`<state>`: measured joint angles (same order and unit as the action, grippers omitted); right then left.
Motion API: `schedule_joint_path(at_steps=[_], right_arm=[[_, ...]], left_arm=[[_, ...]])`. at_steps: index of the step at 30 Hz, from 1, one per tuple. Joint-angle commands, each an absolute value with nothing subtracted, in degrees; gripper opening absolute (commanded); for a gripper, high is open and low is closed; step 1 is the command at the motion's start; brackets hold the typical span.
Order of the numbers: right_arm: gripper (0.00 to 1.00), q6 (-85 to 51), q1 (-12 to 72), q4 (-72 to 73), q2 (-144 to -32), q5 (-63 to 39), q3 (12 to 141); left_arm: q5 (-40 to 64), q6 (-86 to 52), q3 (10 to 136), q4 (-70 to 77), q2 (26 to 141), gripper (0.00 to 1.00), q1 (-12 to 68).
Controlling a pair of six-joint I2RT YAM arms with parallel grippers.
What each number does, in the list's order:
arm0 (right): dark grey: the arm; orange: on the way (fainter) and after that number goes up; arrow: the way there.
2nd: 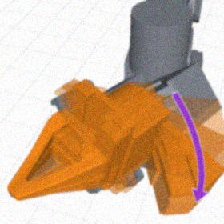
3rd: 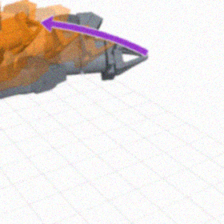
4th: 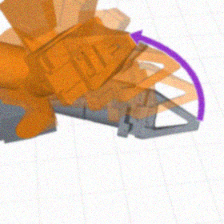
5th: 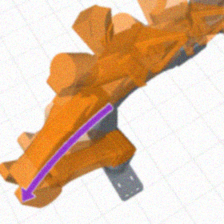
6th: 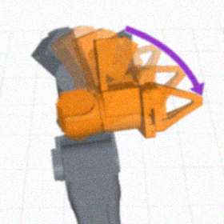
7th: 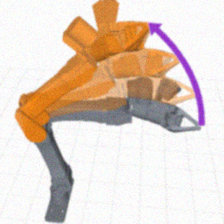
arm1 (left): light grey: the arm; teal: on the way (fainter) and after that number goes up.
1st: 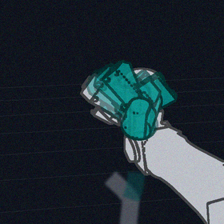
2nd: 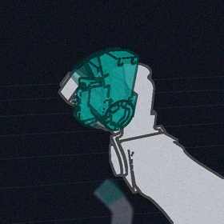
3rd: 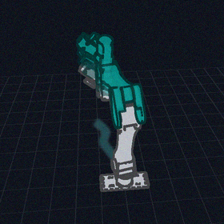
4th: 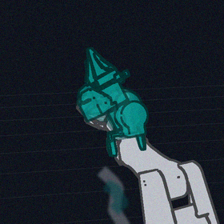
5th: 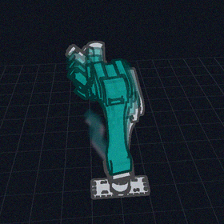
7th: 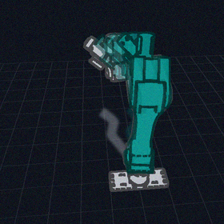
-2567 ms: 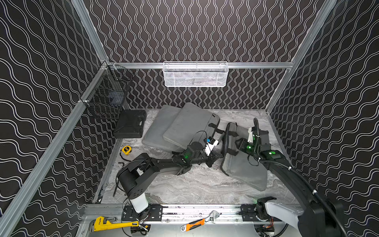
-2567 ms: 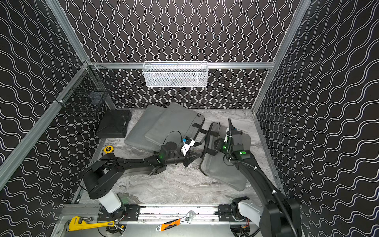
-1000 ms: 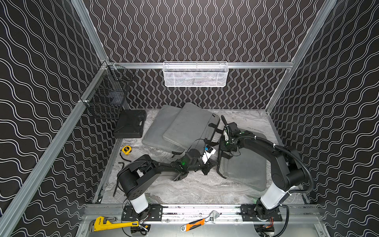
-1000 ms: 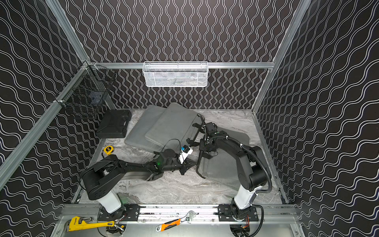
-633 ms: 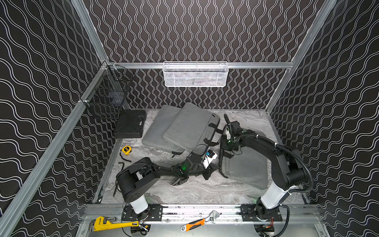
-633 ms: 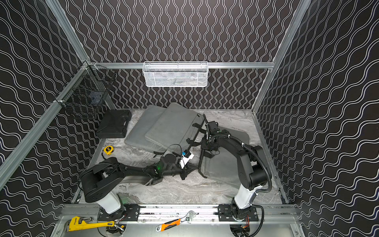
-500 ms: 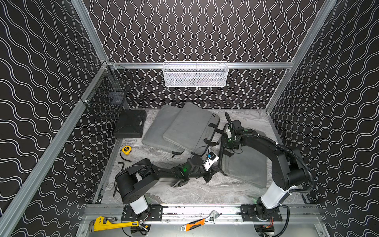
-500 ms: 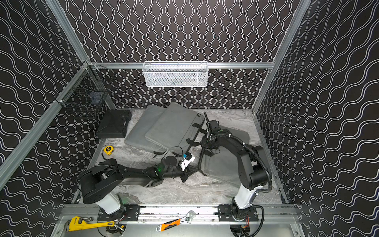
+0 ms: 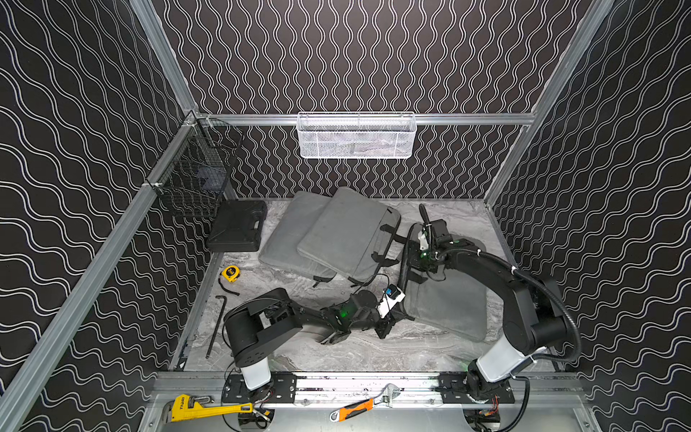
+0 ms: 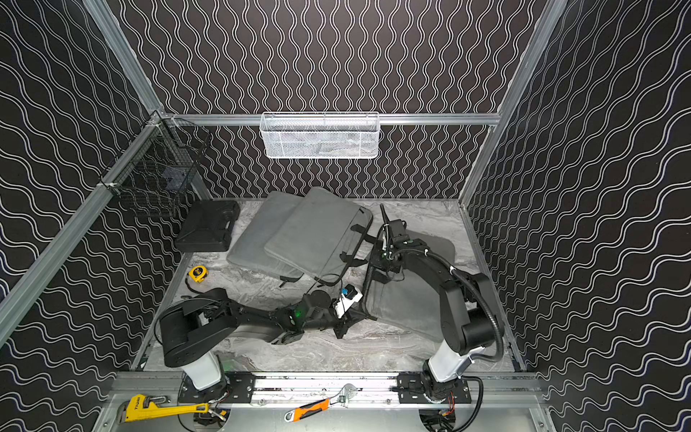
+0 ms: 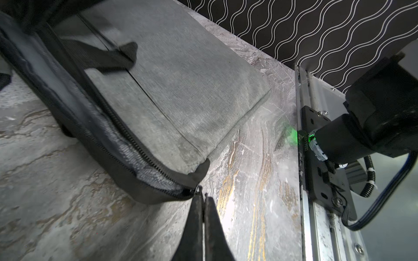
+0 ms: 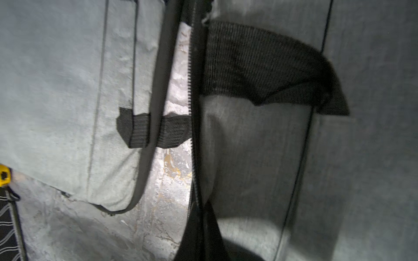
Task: Open the zippered laptop bag and take out the laptop
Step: Unzip the zipper on the zippered laptop bag.
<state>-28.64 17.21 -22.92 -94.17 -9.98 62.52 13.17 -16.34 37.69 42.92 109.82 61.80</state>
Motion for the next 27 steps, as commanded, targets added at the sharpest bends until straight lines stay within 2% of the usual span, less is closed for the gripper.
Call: schedule_joint_path(at_steps=[1, 10, 16, 17, 20, 21, 24, 27], right_arm=[[0.0, -32.1, 17.06, -13.35, -92.11, -10.29, 61.33], [0.0, -35.4, 17.07, -9.5, -89.42, -10.76, 58.38], [0.0, -30.98, 17.05, -9.96, -88.21, -12.47, 58.12], [0.0, -29.6, 17.17, -10.15, -87.55, -12.61, 57.94], [0.0, -25.87, 17.23, -11.01, -85.83, -12.28, 57.49], [0.0, -24.59, 17.34, -11.15, -85.02, -12.0, 55.84], [0.0, -21.09, 17.45, -10.98, -82.68, -12.16, 53.6], [0.0, -17.98, 18.16, -10.9, -80.9, -12.64, 51.97]], left_arm=[[16.69, -15.99, 38.86, 45.36, 111.02, 0.0, 62.38], [18.55, -13.11, 45.38, 41.33, 114.06, 0.0, 64.64], [18.02, -13.25, 45.4, 40.24, 112.76, 0.0, 65.04], [17.57, -13.12, 45.12, 39.43, 111.58, 0.05, 65.0], [16.1, -12.09, 44.87, 35.87, 107.38, 0.36, 64.78], [14.95, -11.99, 44.85, 34.25, 105.86, 0.42, 64.62], [11.89, -10.99, 45.94, 28.47, 101.2, 0.5, 64.09], [8.45, -8.77, 46.52, 24.82, 96.31, 0.54, 63.78]])
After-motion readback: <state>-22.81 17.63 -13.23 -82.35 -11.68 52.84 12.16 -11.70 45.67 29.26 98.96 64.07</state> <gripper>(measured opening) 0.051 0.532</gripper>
